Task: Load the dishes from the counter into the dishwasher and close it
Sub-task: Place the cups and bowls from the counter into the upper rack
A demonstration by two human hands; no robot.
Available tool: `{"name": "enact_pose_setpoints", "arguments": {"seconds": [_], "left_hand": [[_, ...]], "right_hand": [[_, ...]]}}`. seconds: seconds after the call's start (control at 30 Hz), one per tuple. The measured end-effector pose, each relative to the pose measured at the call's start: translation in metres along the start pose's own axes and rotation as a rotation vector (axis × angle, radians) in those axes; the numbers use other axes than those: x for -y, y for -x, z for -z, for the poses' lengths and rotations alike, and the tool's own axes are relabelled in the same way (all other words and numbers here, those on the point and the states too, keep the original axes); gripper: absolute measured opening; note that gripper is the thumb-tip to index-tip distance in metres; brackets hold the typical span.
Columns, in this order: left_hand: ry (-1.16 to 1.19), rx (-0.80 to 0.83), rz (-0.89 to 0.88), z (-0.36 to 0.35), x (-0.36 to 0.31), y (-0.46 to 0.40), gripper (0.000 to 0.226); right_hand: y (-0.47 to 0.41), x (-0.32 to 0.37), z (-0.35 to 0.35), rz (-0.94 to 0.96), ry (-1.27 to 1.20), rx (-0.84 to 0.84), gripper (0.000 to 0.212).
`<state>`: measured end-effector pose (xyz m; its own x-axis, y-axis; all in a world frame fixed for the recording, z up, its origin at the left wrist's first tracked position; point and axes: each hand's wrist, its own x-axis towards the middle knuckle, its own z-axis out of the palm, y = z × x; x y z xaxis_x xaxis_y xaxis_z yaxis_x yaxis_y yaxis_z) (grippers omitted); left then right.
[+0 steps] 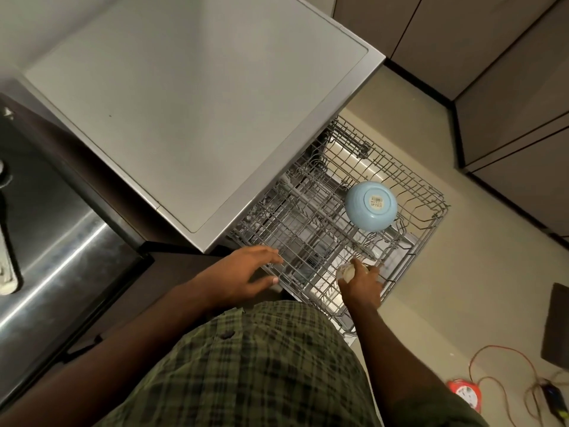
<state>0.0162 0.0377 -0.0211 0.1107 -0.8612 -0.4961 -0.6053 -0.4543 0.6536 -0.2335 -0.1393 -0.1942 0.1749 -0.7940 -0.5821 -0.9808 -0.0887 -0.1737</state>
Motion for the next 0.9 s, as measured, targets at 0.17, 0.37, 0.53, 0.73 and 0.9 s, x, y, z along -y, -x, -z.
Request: {"name": "enact_pose_setpoints", "arguments": {"seconds": [0.17, 0.37, 0.53, 0.73, 0.9], "left_hand": [[-0.004, -0.002, 0.006, 0.001, 0.002, 0.0, 0.047], [0.001, -0.007, -0.001, -0.002, 0.004, -0.002, 0.047], [-0.002, -0.02, -0.017, -0.001, 0.002, -0.005, 0.047], [-0.031, -0.009, -0.052, 0.0, 0.007, -0.008, 0.05], [-0.017, -0.033, -0.13, 0.004, 0.01, -0.008, 0.044]], "right_hand": [[-0.013, 0.004, -0.007, -0.035, -0.018, 0.082, 0.069], [-0.026, 0.011, -0.003, -0.057, -0.041, 0.177, 0.074], [-0.024, 0.013, -0.004, -0.06, 0.067, 0.249, 0.087], [-0.015, 0.02, 0.005, -0.067, 0.072, 0.263, 0.093], [-0.009, 0.024, 0.004, -0.06, 0.095, 0.227, 0.085]]}}
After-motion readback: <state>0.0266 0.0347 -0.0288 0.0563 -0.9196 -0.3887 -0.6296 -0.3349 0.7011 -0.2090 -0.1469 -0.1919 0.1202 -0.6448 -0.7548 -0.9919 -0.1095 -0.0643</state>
